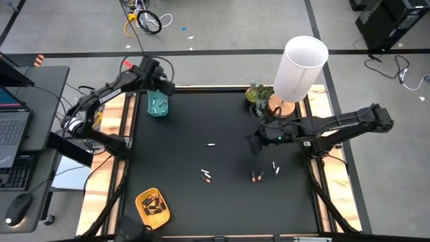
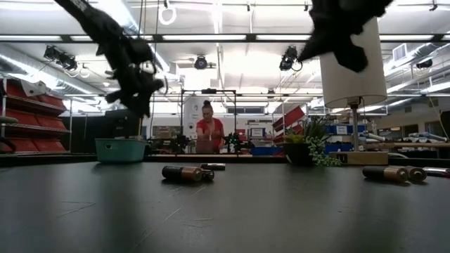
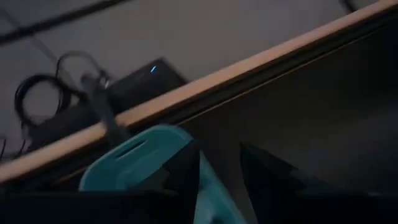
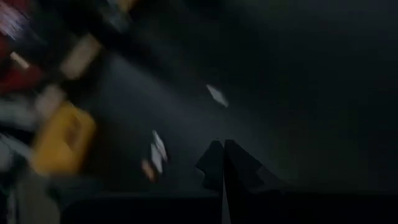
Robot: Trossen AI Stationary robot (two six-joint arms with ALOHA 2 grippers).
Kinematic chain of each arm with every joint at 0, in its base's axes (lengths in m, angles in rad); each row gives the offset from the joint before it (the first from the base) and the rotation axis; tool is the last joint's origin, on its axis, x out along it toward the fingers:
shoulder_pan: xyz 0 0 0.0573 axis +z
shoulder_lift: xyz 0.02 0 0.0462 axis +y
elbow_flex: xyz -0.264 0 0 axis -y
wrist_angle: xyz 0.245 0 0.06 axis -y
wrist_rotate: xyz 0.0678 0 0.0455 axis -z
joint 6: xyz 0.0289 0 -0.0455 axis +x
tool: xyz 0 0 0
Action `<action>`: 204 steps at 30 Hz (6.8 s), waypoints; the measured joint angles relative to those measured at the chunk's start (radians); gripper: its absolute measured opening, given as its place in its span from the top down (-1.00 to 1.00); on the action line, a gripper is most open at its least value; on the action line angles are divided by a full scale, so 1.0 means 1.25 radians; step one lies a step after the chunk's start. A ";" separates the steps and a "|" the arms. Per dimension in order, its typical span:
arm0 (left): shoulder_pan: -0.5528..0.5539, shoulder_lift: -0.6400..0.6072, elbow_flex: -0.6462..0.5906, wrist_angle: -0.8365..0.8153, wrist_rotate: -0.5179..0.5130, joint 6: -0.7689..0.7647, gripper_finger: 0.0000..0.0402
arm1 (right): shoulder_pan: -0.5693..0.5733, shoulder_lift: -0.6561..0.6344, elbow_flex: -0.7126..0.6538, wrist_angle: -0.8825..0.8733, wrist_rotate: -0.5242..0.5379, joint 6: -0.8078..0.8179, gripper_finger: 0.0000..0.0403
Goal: Sort batteries
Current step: Put the black battery into the yellow bin, then put the silver battery into the blue bin
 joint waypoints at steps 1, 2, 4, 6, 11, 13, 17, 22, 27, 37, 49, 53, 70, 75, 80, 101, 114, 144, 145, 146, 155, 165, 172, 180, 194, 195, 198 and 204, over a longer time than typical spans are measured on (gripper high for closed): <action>-0.019 -0.011 0.008 -0.002 0.000 -0.007 0.35 | -0.001 0.000 0.000 -0.049 -0.028 0.011 0.99; -0.039 -0.020 0.016 -0.005 0.000 -0.015 0.35 | 0.001 0.000 0.000 -0.098 -0.050 0.022 0.99; -0.083 -0.036 0.027 -0.008 0.005 -0.033 0.35 | 0.017 0.000 0.000 -0.188 -0.088 0.040 0.99; -0.132 -0.044 0.035 -0.004 0.009 -0.065 0.35 | 0.038 0.000 0.000 -0.260 -0.117 0.041 0.98; -0.265 -0.045 0.037 0.038 0.010 -0.161 0.35 | 0.082 0.000 -0.009 -0.326 -0.141 0.037 0.90; -0.325 -0.045 0.037 0.069 -0.002 -0.180 0.35 | 0.097 0.000 -0.021 -0.320 -0.141 0.036 0.84; -0.437 -0.045 0.037 0.098 -0.065 -0.239 0.35 | 0.126 0.000 -0.044 -0.312 -0.151 0.044 0.67; -0.548 -0.045 0.037 0.106 -0.126 -0.323 0.35 | 0.177 0.000 -0.069 -0.264 -0.172 0.033 0.40; -0.645 -0.044 0.037 0.104 -0.126 -0.387 0.35 | 0.237 0.000 -0.088 -0.213 -0.162 -0.002 0.17; -0.857 -0.004 0.036 0.102 -0.024 -0.402 0.25 | 0.290 0.000 -0.094 -0.210 -0.071 0.033 0.09; -1.042 0.140 0.036 0.090 0.014 -0.064 0.23 | 0.307 0.000 -0.094 -0.136 0.026 0.050 0.24; -1.042 0.200 0.036 0.102 0.006 -0.079 0.15 | 0.307 0.000 -0.094 -0.121 0.040 0.083 0.26; -1.042 0.328 0.036 0.138 -0.044 -0.078 -0.14 | 0.307 0.000 -0.094 -0.086 0.033 0.090 0.35; -1.042 0.344 0.036 0.158 -0.043 -0.078 -0.14 | 0.307 0.000 -0.094 -0.083 0.033 0.090 0.36; -1.042 0.364 0.036 0.164 -0.001 -0.091 -0.04 | 0.307 0.000 -0.094 -0.077 0.028 0.090 0.39; -1.041 0.380 0.045 0.136 -0.013 -0.126 0.74 | 0.308 0.000 -0.094 -0.071 0.026 0.089 0.45; -1.053 0.325 0.262 -0.240 0.015 -0.126 0.74 | 0.308 0.000 -0.094 -0.071 0.026 0.056 0.50; -1.549 -0.009 -0.135 -0.078 0.056 -1.257 0.60 | 0.151 0.000 -0.094 -0.023 0.006 -0.182 0.61; -1.548 -0.009 -0.141 -0.078 0.055 -1.258 0.53 | 0.151 0.000 -0.094 -0.022 0.006 -0.182 0.62; -1.546 -0.009 -0.146 -0.078 0.052 -1.258 0.47 | 0.151 0.000 -0.094 -0.018 0.006 -0.182 0.62; -1.533 -0.008 -0.184 -0.090 0.045 -1.319 0.34 | 0.152 0.000 -0.094 0.014 0.005 -0.167 0.67; -1.524 -0.008 -0.108 -0.074 -0.016 -1.292 0.33 | 0.151 0.000 -0.094 0.034 0.005 -0.175 0.71; -1.469 -0.009 -0.028 -0.039 -0.270 -1.192 0.33 | 0.141 0.000 -0.094 0.075 0.005 -0.188 0.70; -1.302 -0.008 -0.026 -0.040 -0.295 -1.025 0.33 | 0.155 0.000 -0.094 0.125 -0.036 -0.159 0.75; -1.003 -0.008 -0.026 -0.005 -0.221 -0.538 0.33 | 0.244 0.000 -0.094 0.140 0.016 -0.056 0.76; -0.980 -0.008 -0.026 -0.005 -0.221 -0.517 0.33 | 0.250 0.000 -0.094 0.145 0.021 -0.056 0.76; -0.911 -0.001 -0.026 0.010 -0.203 -0.439 0.33 | 0.260 0.000 -0.094 0.156 0.036 -0.050 0.76; -0.813 0.065 -0.026 0.103 -0.080 -0.239 0.33 | 0.266 0.000 -0.094 0.157 0.076 0.003 0.77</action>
